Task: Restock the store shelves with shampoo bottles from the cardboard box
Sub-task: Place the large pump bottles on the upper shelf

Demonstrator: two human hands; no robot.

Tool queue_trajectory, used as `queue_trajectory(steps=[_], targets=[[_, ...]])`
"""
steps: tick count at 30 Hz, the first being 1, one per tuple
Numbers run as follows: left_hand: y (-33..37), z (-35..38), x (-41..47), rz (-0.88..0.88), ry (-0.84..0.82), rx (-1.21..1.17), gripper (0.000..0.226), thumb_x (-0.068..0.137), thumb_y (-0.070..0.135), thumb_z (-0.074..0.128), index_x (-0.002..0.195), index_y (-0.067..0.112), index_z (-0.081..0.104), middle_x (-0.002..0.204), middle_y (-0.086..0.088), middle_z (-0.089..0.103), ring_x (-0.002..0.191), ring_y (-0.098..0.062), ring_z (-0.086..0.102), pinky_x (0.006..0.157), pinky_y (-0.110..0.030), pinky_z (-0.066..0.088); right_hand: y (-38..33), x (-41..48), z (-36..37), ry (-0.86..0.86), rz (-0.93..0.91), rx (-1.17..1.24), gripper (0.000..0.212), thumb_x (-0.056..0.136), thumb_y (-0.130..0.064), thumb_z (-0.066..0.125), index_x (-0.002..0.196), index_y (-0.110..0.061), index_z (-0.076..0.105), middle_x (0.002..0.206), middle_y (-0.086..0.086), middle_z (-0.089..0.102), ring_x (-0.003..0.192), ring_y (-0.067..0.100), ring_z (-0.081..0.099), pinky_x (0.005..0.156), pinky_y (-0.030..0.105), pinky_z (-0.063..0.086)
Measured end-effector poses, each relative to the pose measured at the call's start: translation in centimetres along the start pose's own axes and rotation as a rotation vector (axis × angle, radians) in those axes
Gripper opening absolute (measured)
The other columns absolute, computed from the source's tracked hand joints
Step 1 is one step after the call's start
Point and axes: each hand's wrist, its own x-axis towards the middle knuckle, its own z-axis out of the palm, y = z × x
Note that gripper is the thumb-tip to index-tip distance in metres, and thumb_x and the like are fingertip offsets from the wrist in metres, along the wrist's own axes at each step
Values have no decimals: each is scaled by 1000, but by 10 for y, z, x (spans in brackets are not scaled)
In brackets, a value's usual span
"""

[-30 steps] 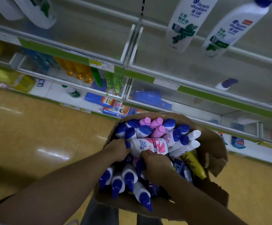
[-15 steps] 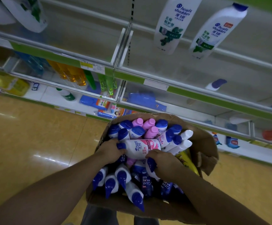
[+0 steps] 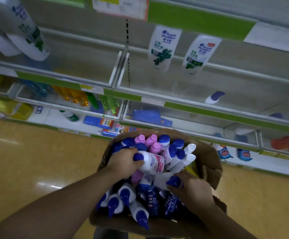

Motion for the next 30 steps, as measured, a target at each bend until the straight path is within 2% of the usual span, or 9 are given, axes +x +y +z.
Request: queue_trajectory(steps=[5,9,11,13,16,19,21,26,30], targets=[[49,-27,-2,207,-32,263,23,90,47,54,102,27,53,105,3,64,96,-25,63,72,-39,52,-7,-20,-35,80,61,127,48,78,-71,57,111,-37,65,103,-16,68,88,4,62,74,22,51],[82,-65,-14,337,12,408,37,87,49,56,117,28,58,119,4,66,107,-24,64,75,-34,50,-11,-33,-90,143,84,137,46,72,-78,49,92,-39,64,83,-13,65,71,2,58,56,14,36],[95,-91,-25,347,33,424,43,85,54,56,122,32,58,114,4,68,104,-23,65,74,-33,49,-13,-42,-125,185,77,151,46,67,-83,44,75,-39,59,70,-12,61,64,3,57,50,16,31],[108,-121,-39,358,59,439,36,83,59,57,104,30,60,100,5,68,94,-23,65,71,-33,50,-17,-52,-165,224,64,156,45,66,-85,42,66,-41,52,61,-8,59,57,2,55,48,20,34],[136,-167,-67,381,139,441,39,80,66,55,86,28,56,87,6,64,80,-18,61,65,-35,51,-26,-70,-231,308,42,135,55,68,-85,45,73,-33,63,61,-4,62,56,4,57,52,29,48],[166,-212,-97,437,216,399,40,77,70,55,86,31,58,80,10,61,70,-7,57,57,-31,47,-40,-94,-302,416,0,106,49,69,-82,57,75,-34,67,52,-6,62,49,4,58,42,23,38],[188,-241,-119,481,270,400,39,76,72,55,83,34,55,77,13,59,68,0,54,54,-26,41,-50,-112,-349,473,-52,107,48,65,-83,57,71,-35,66,51,-7,61,48,5,57,41,22,34],[235,-307,-172,565,417,352,39,71,78,51,74,39,51,74,16,58,66,0,55,54,-25,39,-71,-158,-451,549,-163,184,46,63,-76,64,73,-32,70,55,-11,67,47,5,60,48,30,46],[262,-354,-204,637,501,227,42,69,73,59,75,32,59,67,14,60,63,-5,56,56,-30,42,-87,-186,-516,620,-241,241,37,69,-61,69,70,-24,72,53,-4,68,44,6,60,42,16,40]])
